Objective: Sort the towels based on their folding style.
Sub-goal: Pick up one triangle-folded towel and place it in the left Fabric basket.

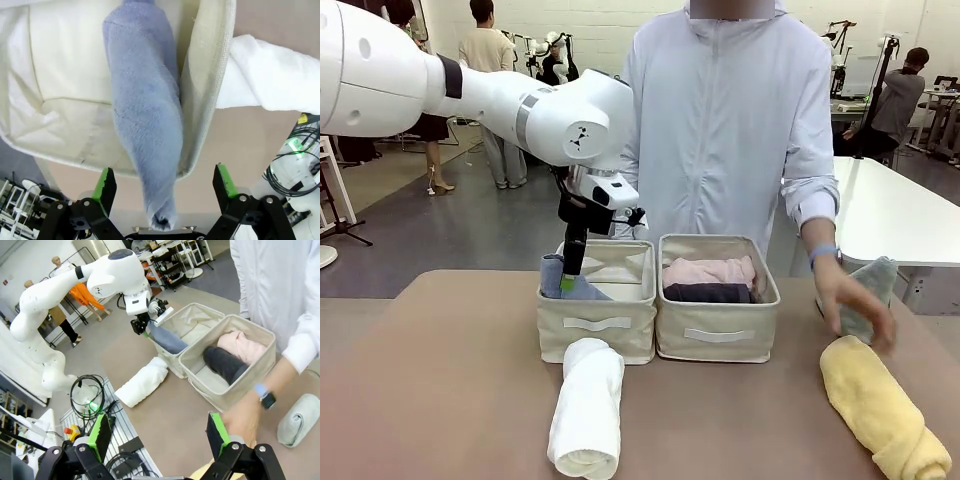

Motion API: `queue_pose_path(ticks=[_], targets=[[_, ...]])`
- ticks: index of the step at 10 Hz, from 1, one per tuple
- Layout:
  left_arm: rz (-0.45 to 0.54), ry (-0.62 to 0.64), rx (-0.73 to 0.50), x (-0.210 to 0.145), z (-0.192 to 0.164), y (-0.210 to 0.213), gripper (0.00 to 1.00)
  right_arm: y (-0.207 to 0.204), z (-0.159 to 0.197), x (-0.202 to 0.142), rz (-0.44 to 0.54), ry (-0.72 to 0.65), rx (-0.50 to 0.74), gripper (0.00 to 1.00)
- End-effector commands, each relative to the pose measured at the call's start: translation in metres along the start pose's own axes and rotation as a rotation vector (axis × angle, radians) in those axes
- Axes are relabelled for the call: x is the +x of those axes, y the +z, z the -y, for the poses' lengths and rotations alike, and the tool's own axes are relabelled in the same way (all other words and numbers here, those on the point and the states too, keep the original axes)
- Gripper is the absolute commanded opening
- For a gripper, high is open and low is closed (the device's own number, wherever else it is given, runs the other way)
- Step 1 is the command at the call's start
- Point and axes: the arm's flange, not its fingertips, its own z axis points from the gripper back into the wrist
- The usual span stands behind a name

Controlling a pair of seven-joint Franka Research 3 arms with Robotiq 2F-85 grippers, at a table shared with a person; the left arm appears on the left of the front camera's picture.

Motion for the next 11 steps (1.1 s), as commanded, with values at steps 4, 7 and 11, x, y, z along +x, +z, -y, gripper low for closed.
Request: queue_pose_path(ticks=[4,7,11], targets=[[0.209,0.217,0.047,-0.091,0.032,0.121,1.00,0.000,0.001,0.002,0.026,0.021,0.020,1.00],[0.314,0.291,0.088,-0.169,0.057,0.145,1.00,0.000,0.001,0.002,0.026,0.021,0.020,1.00],[0.345,0.386,0.007,-0.256,0.065,0.102,1.00,0.000,0.001,0.002,0.026,0.021,0.020,1.00]])
